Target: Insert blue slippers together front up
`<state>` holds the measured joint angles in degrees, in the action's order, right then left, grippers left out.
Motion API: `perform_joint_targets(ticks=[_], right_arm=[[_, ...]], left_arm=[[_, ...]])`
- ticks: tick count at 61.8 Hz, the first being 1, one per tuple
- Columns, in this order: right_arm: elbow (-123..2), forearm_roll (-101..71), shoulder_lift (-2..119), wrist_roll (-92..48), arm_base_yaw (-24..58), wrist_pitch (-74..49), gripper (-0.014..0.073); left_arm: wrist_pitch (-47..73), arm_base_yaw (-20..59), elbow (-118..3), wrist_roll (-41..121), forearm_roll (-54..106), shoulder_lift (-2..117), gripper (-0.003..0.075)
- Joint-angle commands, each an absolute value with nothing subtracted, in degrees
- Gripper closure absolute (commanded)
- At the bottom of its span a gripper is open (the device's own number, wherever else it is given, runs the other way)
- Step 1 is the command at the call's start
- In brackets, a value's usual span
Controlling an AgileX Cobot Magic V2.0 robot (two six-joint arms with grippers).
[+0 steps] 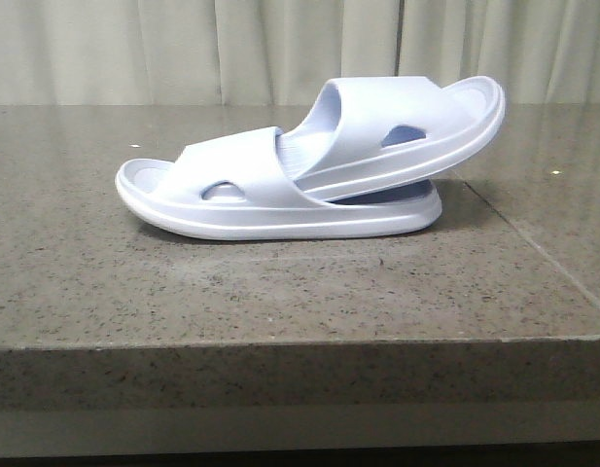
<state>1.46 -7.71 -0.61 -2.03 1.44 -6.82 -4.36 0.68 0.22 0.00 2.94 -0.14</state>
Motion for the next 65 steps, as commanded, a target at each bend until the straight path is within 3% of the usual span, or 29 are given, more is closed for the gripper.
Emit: perform_joint_targets(ticks=[1,65], right_arm=[[1.2,-7.7,-1.6,-2.1,1.1,-1.8,0.0662],[1.2,-7.0,-1.6,-2.5,1.1,3.0,0.0662]], left_arm=[[-8.8,1.1,0.5,-0.3,3.3,-1.1,0.0741],[-8.8,1.1,0.5,-0.3,3.3,-1.1,0.0741]])
